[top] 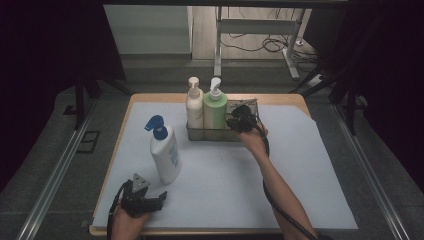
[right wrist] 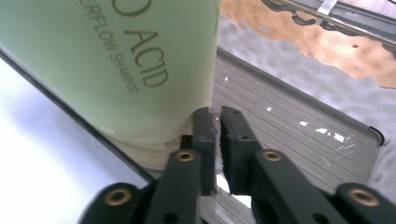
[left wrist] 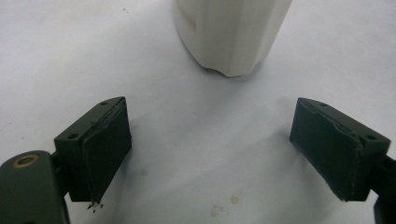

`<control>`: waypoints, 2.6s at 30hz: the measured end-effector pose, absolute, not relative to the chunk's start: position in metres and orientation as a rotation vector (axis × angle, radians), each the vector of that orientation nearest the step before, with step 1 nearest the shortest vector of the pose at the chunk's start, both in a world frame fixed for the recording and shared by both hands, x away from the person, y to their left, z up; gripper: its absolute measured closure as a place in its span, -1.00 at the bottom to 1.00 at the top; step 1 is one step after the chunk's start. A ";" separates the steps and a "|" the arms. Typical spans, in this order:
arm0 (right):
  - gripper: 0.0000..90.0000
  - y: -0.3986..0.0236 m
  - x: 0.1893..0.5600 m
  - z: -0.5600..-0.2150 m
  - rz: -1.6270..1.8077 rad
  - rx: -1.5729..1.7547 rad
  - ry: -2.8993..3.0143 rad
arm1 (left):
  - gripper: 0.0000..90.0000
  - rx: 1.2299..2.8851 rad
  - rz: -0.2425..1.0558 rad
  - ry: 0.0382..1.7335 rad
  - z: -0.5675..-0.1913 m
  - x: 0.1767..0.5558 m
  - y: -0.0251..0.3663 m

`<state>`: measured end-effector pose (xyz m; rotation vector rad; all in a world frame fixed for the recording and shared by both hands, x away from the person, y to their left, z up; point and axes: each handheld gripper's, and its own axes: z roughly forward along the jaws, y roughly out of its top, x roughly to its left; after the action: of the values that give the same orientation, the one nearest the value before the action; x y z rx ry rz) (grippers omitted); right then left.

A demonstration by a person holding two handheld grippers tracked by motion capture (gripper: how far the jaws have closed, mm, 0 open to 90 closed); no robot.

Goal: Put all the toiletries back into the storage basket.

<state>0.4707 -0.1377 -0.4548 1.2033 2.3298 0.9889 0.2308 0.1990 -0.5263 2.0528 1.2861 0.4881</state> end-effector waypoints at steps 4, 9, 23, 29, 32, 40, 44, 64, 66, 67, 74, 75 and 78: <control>0.67 -0.141 0.468 -0.452 1.006 1.195 2.342 | -0.73 2.053 0.489 1.286 -0.526 0.231 0.199; 0.46 -0.142 0.463 -0.448 0.987 1.147 2.342 | -0.73 2.052 0.489 1.285 -0.526 0.231 0.199; -0.19 -0.152 0.447 -0.436 0.982 1.106 2.336 | -0.73 2.052 0.489 1.284 -0.526 0.231 0.199; -0.30 -0.156 0.436 -0.427 1.005 1.056 2.346 | -0.73 2.052 0.489 1.284 -0.526 0.231 0.199; -0.37 -0.158 0.431 -0.424 1.010 1.042 2.358 | -0.73 2.051 0.488 1.284 -0.526 0.231 0.199; -0.54 -0.166 0.416 -0.419 1.027 1.012 2.366 | -0.73 2.050 0.489 1.284 -0.527 0.230 0.199; -0.62 -0.170 0.407 -0.419 1.024 1.000 2.361 | -0.73 2.050 0.490 1.284 -0.527 0.230 0.199; -1.00 -0.199 0.362 -0.421 0.985 0.932 2.382 | -0.73 2.051 0.490 1.284 -0.526 0.230 0.199; -1.00 -0.204 0.356 -0.422 0.985 0.933 2.385 | -0.73 2.051 0.490 1.284 -0.526 0.230 0.199; -1.00 -0.205 0.354 -0.422 0.981 0.936 2.384 | -0.73 2.051 0.489 1.284 -0.526 0.230 0.199; -1.00 -0.223 0.336 -0.426 0.974 0.948 2.372 | -0.73 2.051 0.491 1.283 -0.527 0.230 0.199; -1.00 -0.224 0.332 -0.427 0.970 0.945 2.374 | -0.73 2.051 0.490 1.284 -0.527 0.230 0.199; -1.00 -0.229 0.324 -0.430 0.961 0.949 2.374 | -0.73 2.051 0.491 1.284 -0.527 0.230 0.199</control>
<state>0.3244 -0.2289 -0.4297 0.9485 2.3741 0.9610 0.2303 0.1989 -0.5265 2.0507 1.2837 0.4907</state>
